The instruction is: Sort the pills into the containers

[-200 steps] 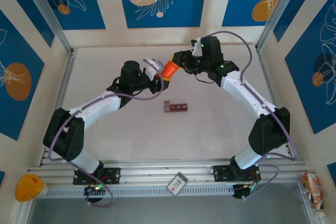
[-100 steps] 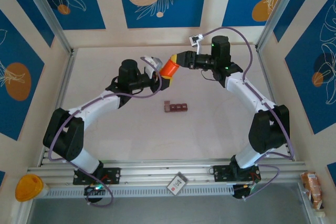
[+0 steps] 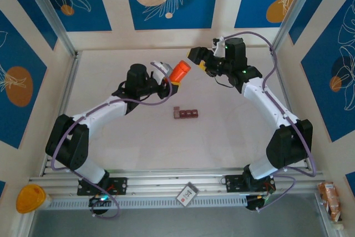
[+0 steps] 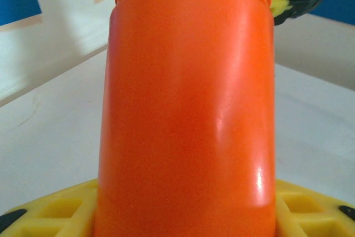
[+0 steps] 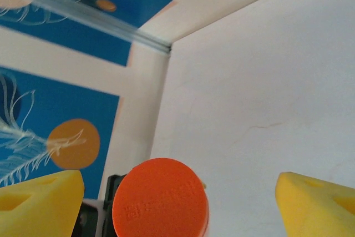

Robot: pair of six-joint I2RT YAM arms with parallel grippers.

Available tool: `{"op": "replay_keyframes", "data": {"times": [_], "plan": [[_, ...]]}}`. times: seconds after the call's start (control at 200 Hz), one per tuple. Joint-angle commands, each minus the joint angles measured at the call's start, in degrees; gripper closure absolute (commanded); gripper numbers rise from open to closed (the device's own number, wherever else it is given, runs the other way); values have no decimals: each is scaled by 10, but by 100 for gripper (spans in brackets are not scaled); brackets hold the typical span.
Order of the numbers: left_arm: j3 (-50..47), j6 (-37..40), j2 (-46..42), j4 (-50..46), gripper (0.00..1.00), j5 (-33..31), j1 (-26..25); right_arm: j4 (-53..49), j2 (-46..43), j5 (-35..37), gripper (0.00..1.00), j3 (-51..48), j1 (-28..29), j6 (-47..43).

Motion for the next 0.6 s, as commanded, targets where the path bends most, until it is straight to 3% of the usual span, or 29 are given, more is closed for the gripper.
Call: {"op": "replay_keyframes", "data": {"times": [0.0,0.315,0.595], "plan": [[18,43,-13,-12,100,-28,-2,-74,-8,67,11,21,12,42],[20,54,-7,-23,100,-29,-8,-87,30,73,12,62,48,43],[22,55,-4,-24,100,-29,-11,-94,57,67,21,81,70,39]]}}
